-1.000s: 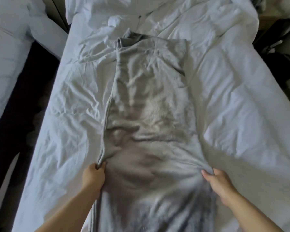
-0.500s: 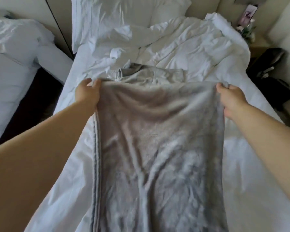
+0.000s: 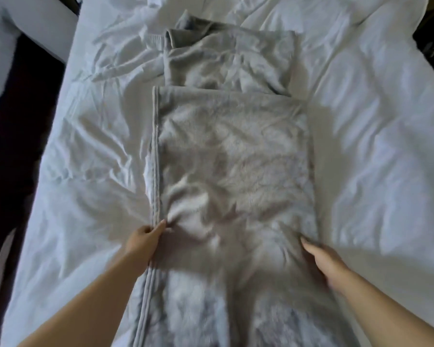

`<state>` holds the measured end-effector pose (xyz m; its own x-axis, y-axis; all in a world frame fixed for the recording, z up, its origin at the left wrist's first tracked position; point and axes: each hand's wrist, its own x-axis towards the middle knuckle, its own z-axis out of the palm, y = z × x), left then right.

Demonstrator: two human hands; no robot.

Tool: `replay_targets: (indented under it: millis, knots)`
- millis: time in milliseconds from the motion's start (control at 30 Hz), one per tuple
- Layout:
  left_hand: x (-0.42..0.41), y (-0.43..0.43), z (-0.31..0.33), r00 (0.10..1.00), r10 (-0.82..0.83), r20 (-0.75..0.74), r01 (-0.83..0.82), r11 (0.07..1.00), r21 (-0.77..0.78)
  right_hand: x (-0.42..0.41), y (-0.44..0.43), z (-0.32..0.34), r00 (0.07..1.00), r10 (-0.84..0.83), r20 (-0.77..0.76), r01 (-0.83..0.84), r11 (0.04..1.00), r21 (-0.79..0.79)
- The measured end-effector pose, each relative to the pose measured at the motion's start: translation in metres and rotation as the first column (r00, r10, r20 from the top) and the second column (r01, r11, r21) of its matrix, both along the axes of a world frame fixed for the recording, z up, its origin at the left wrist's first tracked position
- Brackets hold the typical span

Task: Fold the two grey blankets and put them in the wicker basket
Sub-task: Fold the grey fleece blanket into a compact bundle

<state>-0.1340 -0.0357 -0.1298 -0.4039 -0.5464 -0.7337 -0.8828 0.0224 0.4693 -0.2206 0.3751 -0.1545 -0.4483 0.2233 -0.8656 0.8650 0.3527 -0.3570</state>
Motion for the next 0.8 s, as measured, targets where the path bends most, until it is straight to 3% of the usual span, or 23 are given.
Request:
replay_targets:
  millis: [133, 233, 300, 367, 500, 567, 633, 700, 800]
  knots:
    - [0.041, 0.017, 0.009, 0.999, -0.009, 0.049, 0.006, 0.997, 0.073, 0.067, 0.012, 0.006, 0.997, -0.070, -0.043, 0.071, 0.997, 0.024]
    - [0.072, 0.028, 0.012, 0.985, -0.136, 0.108, 0.142, 0.989, -0.052, 0.098, 0.011, 0.016, 0.992, -0.117, -0.052, 0.118, 0.992, 0.032]
    - [0.078, 0.032, 0.021, 0.973, -0.183, 0.142, 0.206, 0.964, -0.170, 0.102, 0.007, 0.027, 0.985, -0.085, -0.151, 0.104, 0.986, 0.127]
    - [0.067, 0.030, 0.036, 0.979, -0.173, 0.104, 0.195, 0.947, -0.256, 0.086, 0.001, 0.046, 0.942, -0.114, -0.314, 0.167, 0.975, 0.148]
    - [0.003, 0.008, 0.084, 0.983, -0.151, -0.105, 0.101, 0.920, -0.378, 0.011, -0.009, 0.096, 0.843, -0.195, -0.502, 0.203, 0.978, -0.039]
    - [-0.034, -0.012, 0.102, 0.970, -0.097, -0.224, 0.017, 0.942, -0.335, -0.034, -0.014, 0.115, 0.829, -0.182, -0.529, 0.151, 0.983, -0.102]
    - [-0.059, -0.032, 0.108, 0.969, -0.049, -0.241, -0.009, 0.973, -0.232, -0.069, -0.019, 0.123, 0.851, -0.119, -0.511, 0.082, 0.992, -0.094]
    - [-0.064, -0.040, 0.099, 0.986, -0.023, -0.163, 0.005, 0.994, -0.108, -0.086, -0.021, 0.116, 0.886, 0.048, -0.462, -0.018, 0.997, 0.070]
    - [-0.037, -0.029, 0.064, 0.990, -0.139, -0.014, 0.138, 0.990, -0.037, -0.070, -0.020, 0.082, 0.922, 0.178, -0.345, -0.093, 0.964, 0.248]
